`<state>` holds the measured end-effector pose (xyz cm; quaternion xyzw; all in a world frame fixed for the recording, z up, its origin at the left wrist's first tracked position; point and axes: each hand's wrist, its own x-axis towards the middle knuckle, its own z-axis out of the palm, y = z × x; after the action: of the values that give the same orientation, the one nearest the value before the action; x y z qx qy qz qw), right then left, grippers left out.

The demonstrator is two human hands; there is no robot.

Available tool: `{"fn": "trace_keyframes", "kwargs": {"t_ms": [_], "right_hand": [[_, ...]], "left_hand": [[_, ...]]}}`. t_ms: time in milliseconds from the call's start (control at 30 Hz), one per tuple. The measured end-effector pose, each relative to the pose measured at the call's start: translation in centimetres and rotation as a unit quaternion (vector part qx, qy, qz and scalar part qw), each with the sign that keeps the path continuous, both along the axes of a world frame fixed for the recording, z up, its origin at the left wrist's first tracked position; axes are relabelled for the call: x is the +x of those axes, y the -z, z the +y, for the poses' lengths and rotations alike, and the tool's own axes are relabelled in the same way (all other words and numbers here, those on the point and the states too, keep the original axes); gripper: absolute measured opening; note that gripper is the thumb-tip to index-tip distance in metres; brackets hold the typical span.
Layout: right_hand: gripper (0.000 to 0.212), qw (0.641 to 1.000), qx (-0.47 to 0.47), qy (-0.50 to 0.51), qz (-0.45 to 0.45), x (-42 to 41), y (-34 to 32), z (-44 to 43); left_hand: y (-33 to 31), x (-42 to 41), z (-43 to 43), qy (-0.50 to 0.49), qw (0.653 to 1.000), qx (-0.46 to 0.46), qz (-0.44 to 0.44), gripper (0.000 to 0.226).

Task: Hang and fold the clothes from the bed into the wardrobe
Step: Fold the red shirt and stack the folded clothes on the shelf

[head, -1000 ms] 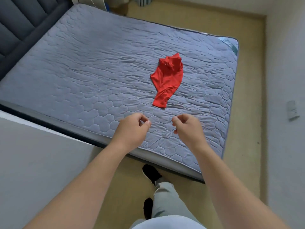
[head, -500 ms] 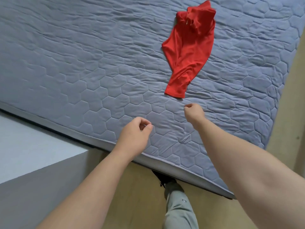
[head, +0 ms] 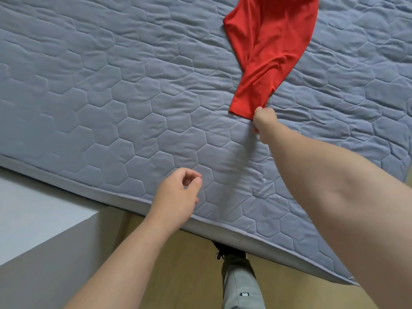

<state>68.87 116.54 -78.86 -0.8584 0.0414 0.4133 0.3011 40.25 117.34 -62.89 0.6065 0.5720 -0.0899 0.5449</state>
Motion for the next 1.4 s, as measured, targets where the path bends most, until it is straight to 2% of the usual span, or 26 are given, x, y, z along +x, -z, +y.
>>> {"fn": "trace_keyframes", "kwargs": {"t_ms": [33, 100, 200, 267, 333, 533, 633, 733, 833, 900, 1033, 1067, 1133, 1167, 1200, 1267, 1333, 1400], "right_hand": [[0.032, 1.0, 0.012, 0.019, -0.004, -0.4, -0.3, -0.1], [0.031, 0.997, 0.054, 0.059, -0.021, -0.9, -2.3, -0.6], [0.017, 0.988, 0.101, 0.104, -0.05, -2.3, -7.7, -1.4], [0.014, 0.989, 0.115, 0.087, -0.042, -3.7, -12.0, -2.0], [0.02, 0.99, 0.123, 0.059, -0.04, -5.5, -16.0, -2.5], [0.023, 0.985, 0.15, -0.039, -0.079, -11.9, -29.7, -3.9], [0.04, 0.982, 0.154, -0.08, -0.072, -15.4, -36.0, -5.9], [0.056, 0.983, 0.134, -0.109, -0.066, -18.7, -41.4, -7.8], [0.06, 0.982, 0.124, -0.116, -0.08, -21.4, -46.3, -9.1], [0.059, 0.982, 0.107, -0.134, -0.082, -22.6, -49.3, -9.7], [0.053, 0.977, 0.082, -0.181, -0.076, -25.0, -53.4, -10.1], [0.044, 0.977, 0.085, -0.173, -0.086, -25.6, -54.2, -10.1], [0.013, 0.978, 0.093, -0.149, -0.109, -26.4, -55.5, -10.3], [0.011, 0.977, 0.102, -0.14, -0.122, -26.7, -56.1, -10.4], [0.024, 0.976, 0.104, -0.135, -0.133, -26.8, -56.7, -10.7], [0.036, 0.976, 0.098, -0.124, -0.151, -27.0, -57.9, -11.3], [0.04, 0.976, 0.105, -0.104, -0.161, -27.1, -59.2, -12.1], [0.042, 0.974, 0.113, -0.083, -0.177, -27.2, -60.4, -13.1]], "left_hand": [[-0.1, -0.3, 0.0, -0.007, 1.0, -0.002, 0.002, 0.011], [-0.9, -0.5, 0.1, -0.015, 1.0, -0.007, 0.003, 0.01], [-3.5, -0.7, 0.4, -0.018, 1.0, -0.015, 0.002, 0.011], [-5.8, -0.6, 0.5, -0.013, 1.0, -0.013, -0.002, 0.01], [-8.6, -0.7, 0.4, -0.008, 1.0, -0.01, -0.004, 0.008], [-17.6, -2.6, -0.8, 0.031, 0.998, 0.009, -0.044, 0.006], [-21.5, -4.9, -1.0, 0.039, 0.997, 0.034, -0.065, 0.016], [-24.2, -7.4, -1.5, 0.088, 0.993, 0.049, -0.062, 0.038], [-26.1, -9.2, -2.4, 0.162, 0.984, 0.062, -0.05, 0.068], [-26.9, -9.8, -2.9, 0.214, 0.973, 0.078, -0.04, 0.078], [-28.1, -10.4, -4.8, 0.279, 0.956, 0.064, -0.062, 0.068], [-28.4, -10.5, -5.5, 0.292, 0.952, 0.067, -0.066, 0.074], [-29.0, -10.3, -6.8, 0.315, 0.941, 0.088, -0.089, 0.097], [-29.3, -10.2, -7.5, 0.315, 0.937, 0.094, -0.117, 0.103], [-29.6, -10.0, -8.0, 0.308, 0.935, 0.096, -0.146, 0.104], [-30.4, -9.5, -8.9, 0.28, 0.936, 0.116, -0.178, 0.096], [-31.4, -8.9, -9.7, 0.246, 0.94, 0.16, -0.175, 0.087], [-32.6, -8.3, -10.6, 0.213, 0.945, 0.204, -0.142, 0.091]]}}
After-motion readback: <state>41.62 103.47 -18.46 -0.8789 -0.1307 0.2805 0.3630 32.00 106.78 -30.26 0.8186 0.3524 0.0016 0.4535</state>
